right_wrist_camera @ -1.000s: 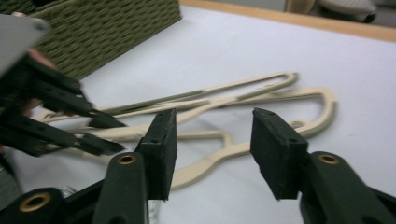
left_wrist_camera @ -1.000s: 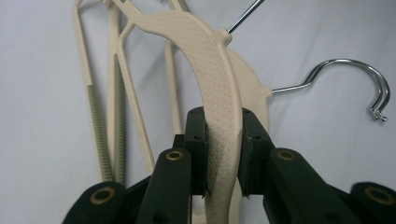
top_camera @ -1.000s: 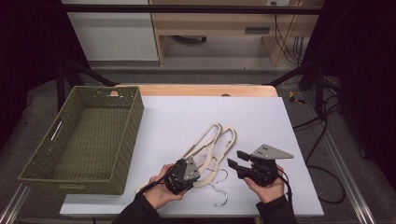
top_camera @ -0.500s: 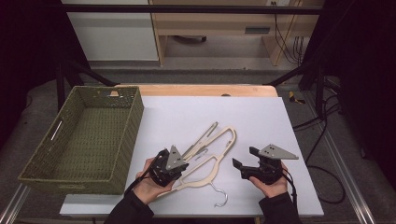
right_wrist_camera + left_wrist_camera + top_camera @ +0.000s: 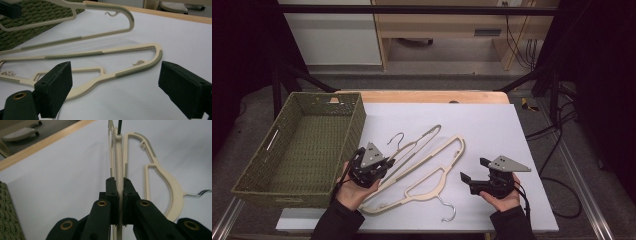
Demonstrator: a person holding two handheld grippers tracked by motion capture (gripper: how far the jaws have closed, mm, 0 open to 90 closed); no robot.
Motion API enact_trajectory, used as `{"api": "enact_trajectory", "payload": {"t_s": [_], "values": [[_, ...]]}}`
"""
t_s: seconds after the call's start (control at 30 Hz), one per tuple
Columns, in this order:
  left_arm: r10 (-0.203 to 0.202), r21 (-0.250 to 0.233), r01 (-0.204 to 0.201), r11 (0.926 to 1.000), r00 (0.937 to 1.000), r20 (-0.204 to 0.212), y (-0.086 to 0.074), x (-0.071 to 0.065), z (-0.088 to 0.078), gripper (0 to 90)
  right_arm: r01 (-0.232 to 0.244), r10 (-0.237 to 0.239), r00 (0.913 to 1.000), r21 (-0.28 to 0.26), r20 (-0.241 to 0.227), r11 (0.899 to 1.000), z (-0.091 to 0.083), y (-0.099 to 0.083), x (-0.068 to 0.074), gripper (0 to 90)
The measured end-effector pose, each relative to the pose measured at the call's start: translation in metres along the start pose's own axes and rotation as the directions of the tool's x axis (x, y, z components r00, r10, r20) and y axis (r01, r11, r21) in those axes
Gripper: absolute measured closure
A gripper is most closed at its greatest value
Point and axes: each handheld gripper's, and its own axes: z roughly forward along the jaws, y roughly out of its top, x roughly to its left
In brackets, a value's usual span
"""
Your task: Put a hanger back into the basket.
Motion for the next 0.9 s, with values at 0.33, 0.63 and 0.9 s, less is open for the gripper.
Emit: {"api": "enact_trajectory", "payload": {"t_s": [0.33, 0.63, 0.9], "values": [[0.0, -0.124, 0.001, 0.9923, 1.0, 0.007, 0.029, 0.019, -0.062, 85.9, 0.0, 0.0, 1.0, -0.029, 0.002, 1.0, -0.007, 0.003, -0.003, 10.1], [0.006, -0.156, -0.005, 0.9878, 1.0, 0.006, 0.05, 0.049, -0.097, 85.9, 0.006, -0.005, 1.0, -0.039, 0.006, 0.999, -0.009, 0.004, -0.003, 9.3], [0.012, -0.159, -0.012, 0.9872, 0.9999, -0.006, 0.053, 0.101, -0.12, 85.9, 0.007, -0.006, 1.0, -0.046, 0.005, 0.999, -0.01, 0.005, -0.003, 8.3]]}}
